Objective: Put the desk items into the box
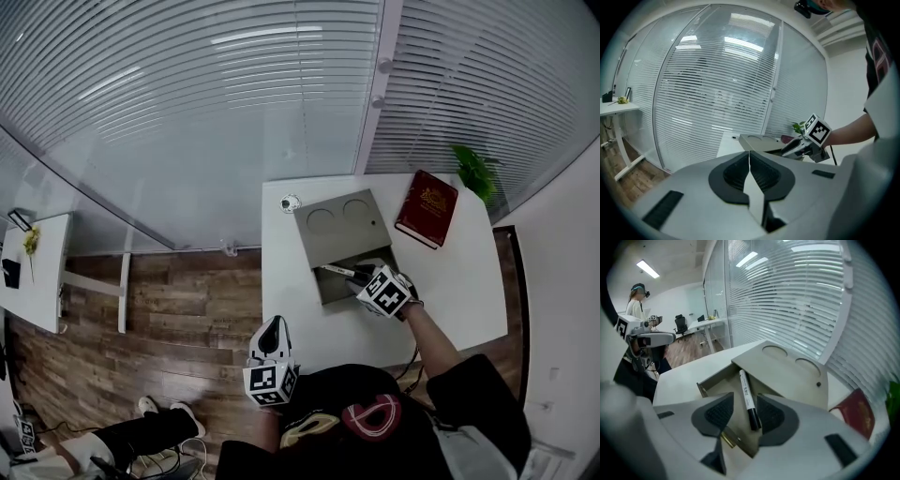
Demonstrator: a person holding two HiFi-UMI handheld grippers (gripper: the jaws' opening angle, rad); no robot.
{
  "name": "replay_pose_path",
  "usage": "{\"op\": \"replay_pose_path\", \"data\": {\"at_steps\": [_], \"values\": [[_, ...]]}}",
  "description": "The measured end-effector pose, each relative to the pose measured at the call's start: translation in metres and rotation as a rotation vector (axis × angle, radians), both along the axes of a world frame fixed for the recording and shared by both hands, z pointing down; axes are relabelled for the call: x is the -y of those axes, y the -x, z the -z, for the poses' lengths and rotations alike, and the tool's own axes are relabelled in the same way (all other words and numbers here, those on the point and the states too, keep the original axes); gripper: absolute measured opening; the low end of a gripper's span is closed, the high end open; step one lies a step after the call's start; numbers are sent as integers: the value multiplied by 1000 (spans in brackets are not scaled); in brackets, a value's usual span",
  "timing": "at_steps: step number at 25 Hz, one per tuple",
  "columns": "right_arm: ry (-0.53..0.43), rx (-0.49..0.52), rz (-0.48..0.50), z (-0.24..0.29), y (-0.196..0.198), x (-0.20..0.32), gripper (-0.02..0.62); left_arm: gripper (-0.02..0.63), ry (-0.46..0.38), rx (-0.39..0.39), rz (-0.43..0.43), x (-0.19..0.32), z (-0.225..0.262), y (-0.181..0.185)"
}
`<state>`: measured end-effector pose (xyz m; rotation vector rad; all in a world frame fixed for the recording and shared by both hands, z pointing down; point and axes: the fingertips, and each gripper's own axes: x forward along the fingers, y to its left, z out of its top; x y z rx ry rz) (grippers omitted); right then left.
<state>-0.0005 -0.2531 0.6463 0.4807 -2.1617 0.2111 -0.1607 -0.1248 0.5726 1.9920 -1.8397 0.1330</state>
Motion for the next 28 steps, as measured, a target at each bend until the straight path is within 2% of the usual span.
{"op": "replay_pose_path", "data": {"at_steps": [4, 8, 15, 17, 21, 28], "values": [[-48, 104, -122, 20, -11, 4, 160, 20, -17, -1, -32, 1, 3, -8], [-143, 191, -276, 46, -29, 9, 160, 20, -34, -5, -59, 2, 7, -14], [-219, 321, -500, 74, -62, -1, 160, 20, -48, -21, -128, 8, 11, -33], [-235, 334, -562, 75, -74, -9, 160, 20, -45, -22, -165, 9, 12, -42], [-244, 320, -603, 71, -86, -27, 160, 20, -58, -19, -231, 17, 16, -56], [-286, 376, -742, 76, -108, -56, 127, 20, -71, -41, -325, 28, 21, -86]]}}
